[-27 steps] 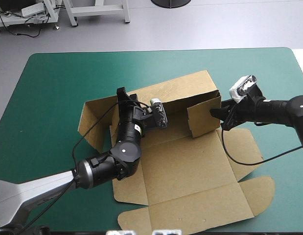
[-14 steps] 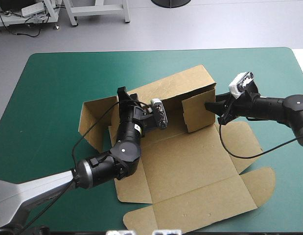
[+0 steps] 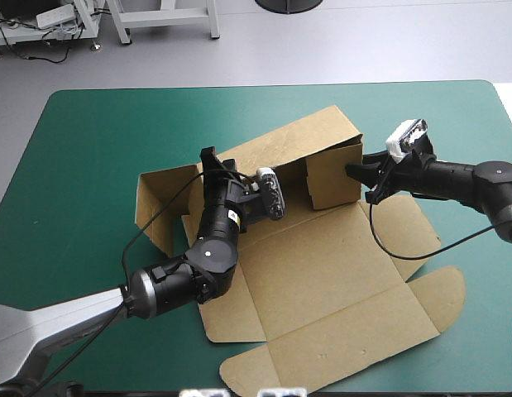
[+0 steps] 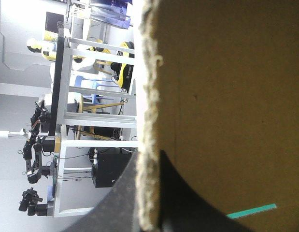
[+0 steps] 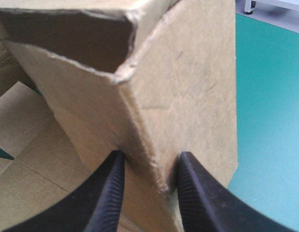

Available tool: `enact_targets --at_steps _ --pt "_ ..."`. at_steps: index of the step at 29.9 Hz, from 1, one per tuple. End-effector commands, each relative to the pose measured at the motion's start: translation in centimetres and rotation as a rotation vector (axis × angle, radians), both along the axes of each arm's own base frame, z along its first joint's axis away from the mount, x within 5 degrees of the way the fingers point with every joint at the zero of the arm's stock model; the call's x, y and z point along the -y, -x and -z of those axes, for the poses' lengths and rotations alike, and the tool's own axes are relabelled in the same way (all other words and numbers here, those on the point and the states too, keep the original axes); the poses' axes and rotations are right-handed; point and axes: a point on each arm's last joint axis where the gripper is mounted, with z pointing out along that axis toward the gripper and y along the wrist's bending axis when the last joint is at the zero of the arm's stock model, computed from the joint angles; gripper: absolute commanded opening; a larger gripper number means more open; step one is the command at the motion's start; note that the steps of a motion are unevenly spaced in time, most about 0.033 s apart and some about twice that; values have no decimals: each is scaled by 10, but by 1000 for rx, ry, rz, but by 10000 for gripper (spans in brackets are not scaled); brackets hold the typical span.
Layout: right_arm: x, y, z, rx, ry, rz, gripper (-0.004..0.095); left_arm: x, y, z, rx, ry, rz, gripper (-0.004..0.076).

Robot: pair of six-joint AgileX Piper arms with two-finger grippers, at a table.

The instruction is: Fold the box

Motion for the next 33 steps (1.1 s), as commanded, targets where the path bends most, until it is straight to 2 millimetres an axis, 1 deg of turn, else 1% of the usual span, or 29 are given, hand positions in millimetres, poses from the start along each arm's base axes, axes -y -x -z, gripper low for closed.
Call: enact_targets --at_steps 1,4,6,8,10,12,18,21,23,25,28,33 --pt "-2 1 -26 96 -87 21 245 7 6 -21 32 66 114 -6" --pt "-2 0 -26 101 -83 30 201 8 7 -20 26 71 125 -6" --pt "-2 0 -26 102 -87 37 153 9 7 -20 24 66 133 -6" --pt "-1 -1 -27 99 -97 51 77 9 7 -20 24 67 135 -6" --pt "-1 -2 -28 98 -120 63 -26 9 7 -20 26 65 132 -6" --pt "-1 -3 -29 85 -145 80 -10 9 7 -21 36 59 136 -6" --pt "-1 -1 -28 48 -151 78 -10 10 7 -22 53 57 153 -4" --pt "-1 0 -25 27 -127 69 -10 10 7 -22 54 56 154 20" --pt "-1 0 -24 12 -120 69 -10 10 7 -22 55 56 150 55" --pt "-1 0 -23 7 -113 67 -10 11 6 -21 52 52 150 113" --pt "-1 1 -22 4 -101 63 -10 12 5 -19 55 40 154 237" --pt "-1 1 -21 -2 -99 63 -10 20 1 -12 79 59 160 416"
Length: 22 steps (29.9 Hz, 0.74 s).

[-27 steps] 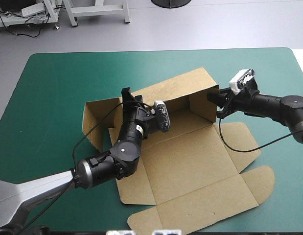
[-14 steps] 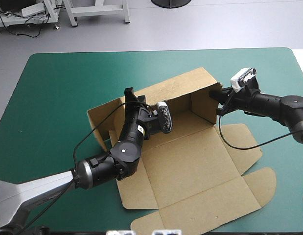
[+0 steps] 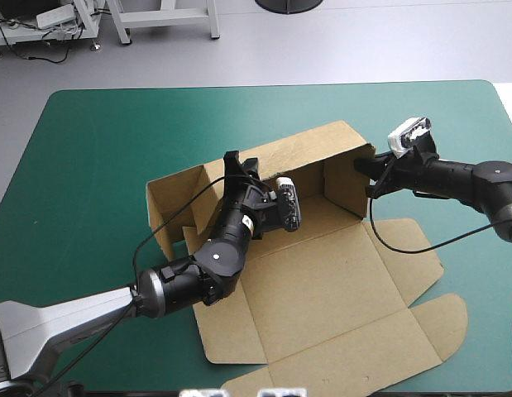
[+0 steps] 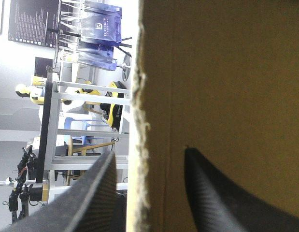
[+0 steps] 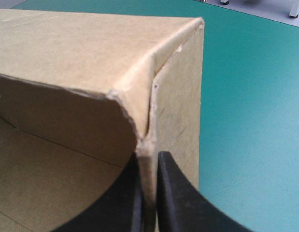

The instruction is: Fold the box

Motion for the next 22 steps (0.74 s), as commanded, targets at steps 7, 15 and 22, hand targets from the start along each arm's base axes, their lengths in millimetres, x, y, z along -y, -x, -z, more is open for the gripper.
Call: enact_targets --at_steps 7,15,22 --pt "-5 5 -24 38 -93 -10 -10 12 4 -19 59 240 27 434" --pt "-4 6 -22 -5 -92 3 -10 34 35 -21 55 260 138 434" --pt "-4 6 -22 -32 -115 18 -10 52 77 -28 124 256 197 419"
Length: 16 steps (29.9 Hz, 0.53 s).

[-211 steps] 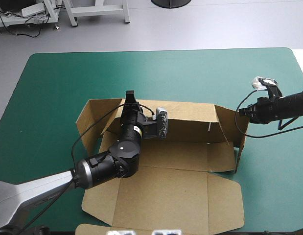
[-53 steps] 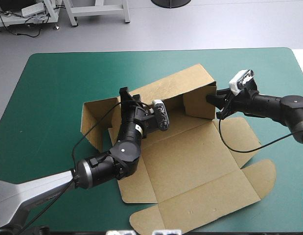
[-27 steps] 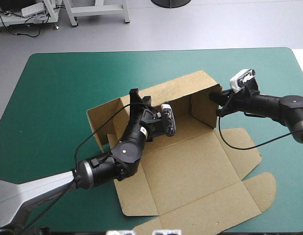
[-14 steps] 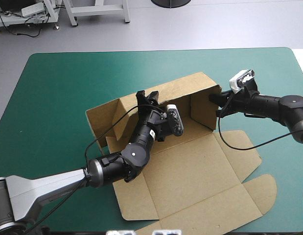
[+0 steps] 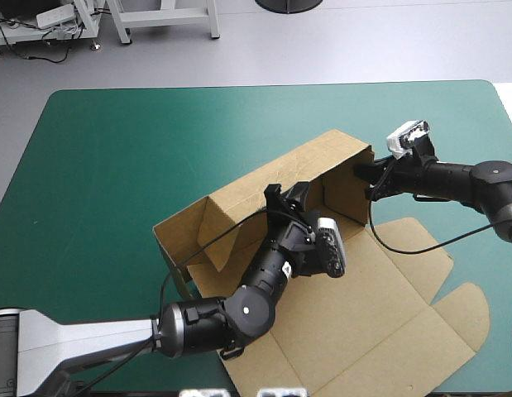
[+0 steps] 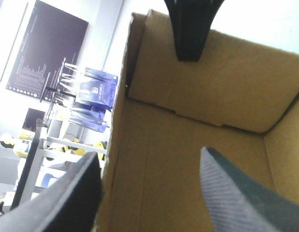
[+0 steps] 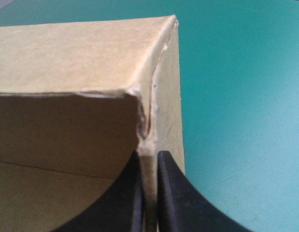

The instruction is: Fold the box

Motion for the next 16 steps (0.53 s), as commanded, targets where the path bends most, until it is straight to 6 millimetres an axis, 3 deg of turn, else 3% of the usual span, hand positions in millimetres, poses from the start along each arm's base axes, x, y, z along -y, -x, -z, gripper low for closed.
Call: enact_targets --at_steps 1,6,11,16 --pt "-4 4 -25 30 -114 24 -10 -2 18 -32 119 69 -13 407" --pt "-5 4 -25 13 -130 26 -10 -3 20 -34 176 4 -36 267" --pt "-5 4 -25 -5 -145 36 -10 -7 22 -45 187 60 -77 6" --pt "-5 4 -25 -12 -151 41 -10 -13 25 -90 106 264 -80 18"
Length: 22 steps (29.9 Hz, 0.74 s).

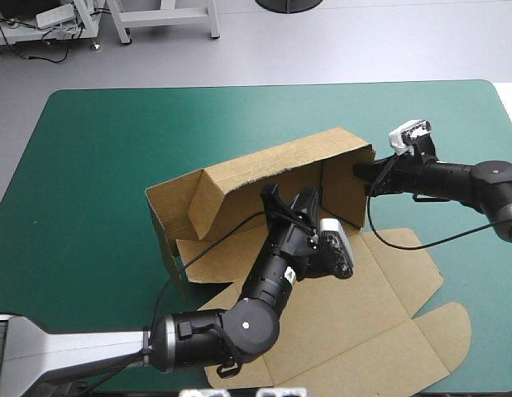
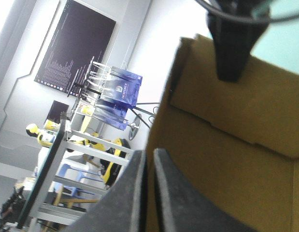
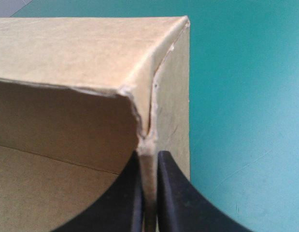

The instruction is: Fold the box

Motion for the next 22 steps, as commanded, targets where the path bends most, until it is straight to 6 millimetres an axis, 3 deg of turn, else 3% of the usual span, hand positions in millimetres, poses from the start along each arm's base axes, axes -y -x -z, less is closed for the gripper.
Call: enact_targets --at_steps 1,6,11,16,22 --pt "-4 4 -25 49 -99 4 -10 -17 2 -65 22 228 -15 18" --pt "-4 5 -24 22 -109 10 -10 -44 -20 -120 14 384 -41 18" --pt "-4 6 -22 -17 -100 15 -10 -88 -63 -160 -78 495 -158 18" --pt "-5 9 -26 -32 -116 11 -10 -138 -103 -171 -149 492 -309 18" --pt "-3 18 -48 -53 -80 42 -9 -199 -139 -156 -322 513 -482 18"
